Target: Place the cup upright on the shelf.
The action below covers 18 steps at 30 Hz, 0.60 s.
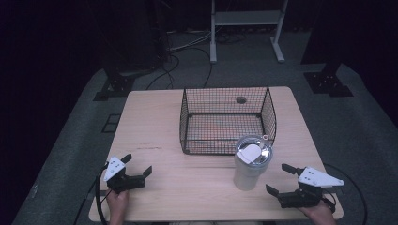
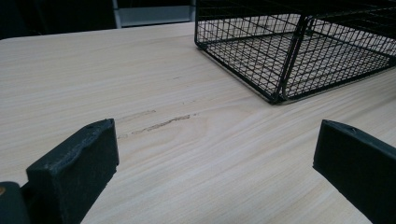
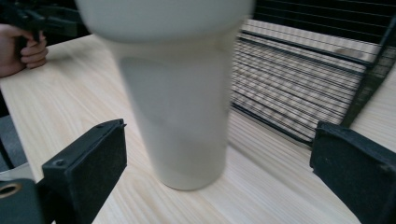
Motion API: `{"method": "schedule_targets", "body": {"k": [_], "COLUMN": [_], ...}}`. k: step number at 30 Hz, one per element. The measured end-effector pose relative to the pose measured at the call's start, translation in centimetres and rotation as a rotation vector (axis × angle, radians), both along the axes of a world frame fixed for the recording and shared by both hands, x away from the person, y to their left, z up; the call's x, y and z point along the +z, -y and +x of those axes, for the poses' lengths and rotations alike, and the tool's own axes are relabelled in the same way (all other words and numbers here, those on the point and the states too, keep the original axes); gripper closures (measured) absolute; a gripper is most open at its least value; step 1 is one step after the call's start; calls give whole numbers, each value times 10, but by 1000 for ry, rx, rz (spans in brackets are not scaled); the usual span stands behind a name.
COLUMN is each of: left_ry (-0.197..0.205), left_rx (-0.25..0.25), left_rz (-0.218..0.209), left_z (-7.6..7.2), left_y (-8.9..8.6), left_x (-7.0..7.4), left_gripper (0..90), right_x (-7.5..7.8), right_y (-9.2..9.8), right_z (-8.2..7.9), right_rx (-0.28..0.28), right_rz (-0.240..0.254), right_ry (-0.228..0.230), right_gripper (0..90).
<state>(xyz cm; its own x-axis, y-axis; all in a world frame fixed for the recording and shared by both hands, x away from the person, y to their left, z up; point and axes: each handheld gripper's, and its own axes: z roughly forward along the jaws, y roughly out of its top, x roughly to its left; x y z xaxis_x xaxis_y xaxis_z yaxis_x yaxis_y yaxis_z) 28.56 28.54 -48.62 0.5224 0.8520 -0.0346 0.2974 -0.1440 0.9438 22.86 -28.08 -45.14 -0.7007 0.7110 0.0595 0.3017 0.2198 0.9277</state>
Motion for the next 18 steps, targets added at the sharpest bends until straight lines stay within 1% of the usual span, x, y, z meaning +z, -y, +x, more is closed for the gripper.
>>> {"method": "schedule_targets", "body": {"k": [1, 3, 5, 7, 9, 14, 18], "left_ry": [0, 1, 2, 1, 2, 2, 2], "left_rx": [0, 0, -1, -1, -3, -2, -2], "left_rz": [0, 1, 1, 0, 1, 0, 1], "left_z": [0, 0, 0, 0, 0, 0, 0], "left_y": [0, 0, 0, 0, 0, 0, 0], "left_x": [0, 0, 0, 0, 0, 0, 0], "left_gripper": [0, 0, 0, 0, 0, 0, 0], "right_x": [0, -1, -1, -1, 0, 1, 2], "right_y": [0, -8, -17, -20, -25, -34, -39], "right_z": [0, 1, 3, 4, 6, 9, 12], "right_rx": [0, 29, 43, 51, 54, 70, 67], "right_rz": [0, -5, -15, -18, -13, -21, -24], "right_ry": [0, -4, -3, -2, 1, 5, 9], "right_gripper": [34, 33, 32, 33, 32, 32, 32]}}
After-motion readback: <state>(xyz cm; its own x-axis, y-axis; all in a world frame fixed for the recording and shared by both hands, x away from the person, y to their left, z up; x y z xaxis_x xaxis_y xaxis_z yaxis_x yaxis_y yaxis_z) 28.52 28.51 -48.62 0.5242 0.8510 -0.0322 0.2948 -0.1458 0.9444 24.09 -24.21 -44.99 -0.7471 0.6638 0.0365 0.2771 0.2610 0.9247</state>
